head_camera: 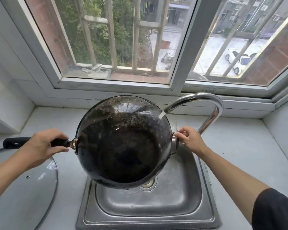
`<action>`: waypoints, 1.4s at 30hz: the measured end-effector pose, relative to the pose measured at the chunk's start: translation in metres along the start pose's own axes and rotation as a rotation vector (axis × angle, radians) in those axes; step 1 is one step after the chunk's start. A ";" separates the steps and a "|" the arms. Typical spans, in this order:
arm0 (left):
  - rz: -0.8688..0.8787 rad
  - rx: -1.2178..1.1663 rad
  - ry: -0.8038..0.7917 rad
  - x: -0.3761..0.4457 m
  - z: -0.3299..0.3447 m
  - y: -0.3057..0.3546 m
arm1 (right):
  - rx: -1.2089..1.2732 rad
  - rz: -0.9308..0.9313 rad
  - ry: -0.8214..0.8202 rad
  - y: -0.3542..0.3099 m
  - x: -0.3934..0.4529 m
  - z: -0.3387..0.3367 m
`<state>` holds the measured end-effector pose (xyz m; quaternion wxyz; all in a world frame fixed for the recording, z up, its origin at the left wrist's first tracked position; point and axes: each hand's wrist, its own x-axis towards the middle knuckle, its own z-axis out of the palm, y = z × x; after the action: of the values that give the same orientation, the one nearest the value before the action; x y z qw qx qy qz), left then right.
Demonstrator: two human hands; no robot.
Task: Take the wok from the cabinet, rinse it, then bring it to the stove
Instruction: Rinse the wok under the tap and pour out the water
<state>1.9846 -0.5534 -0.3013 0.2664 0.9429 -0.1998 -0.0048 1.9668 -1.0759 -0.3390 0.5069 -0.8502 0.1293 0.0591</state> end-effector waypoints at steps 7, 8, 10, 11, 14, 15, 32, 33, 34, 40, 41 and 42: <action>0.098 -0.003 -0.062 0.031 0.016 0.020 | -0.089 0.047 0.094 0.024 -0.024 -0.029; 0.109 -0.005 -0.069 0.037 0.020 0.023 | -0.079 0.058 0.096 0.028 -0.027 -0.033; 0.128 -0.023 -0.080 0.048 0.026 0.029 | -0.045 0.085 0.108 0.036 -0.035 -0.042; 0.138 -0.031 -0.084 0.054 0.030 0.032 | -0.032 0.101 0.119 0.040 -0.038 -0.045; 0.183 -0.039 -0.105 0.068 0.037 0.043 | -0.002 0.123 0.133 0.047 -0.050 -0.057; 0.195 -0.043 -0.110 0.073 0.039 0.046 | 0.009 0.127 0.143 0.049 -0.053 -0.060; 0.267 0.013 -0.166 0.055 0.053 0.061 | -0.036 -0.002 0.072 0.070 -0.093 -0.078; 0.272 0.023 -0.168 0.047 0.052 0.060 | -0.048 -0.026 0.055 0.069 -0.094 -0.077; 0.272 0.032 -0.167 0.039 0.052 0.059 | -0.058 -0.050 0.037 0.068 -0.096 -0.076; 0.275 0.135 -0.134 -0.001 0.048 0.052 | -0.094 -0.229 -0.075 0.058 -0.106 -0.076; 0.283 0.151 -0.128 -0.006 0.049 0.050 | -0.128 -0.252 -0.103 0.056 -0.107 -0.077; 0.285 0.165 -0.129 -0.011 0.048 0.049 | -0.174 -0.283 -0.128 0.055 -0.108 -0.078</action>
<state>1.9503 -0.6111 -0.3193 0.1727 0.9215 -0.3478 -0.0110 1.8450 -1.1521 -0.3232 0.4419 -0.8951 -0.0296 0.0520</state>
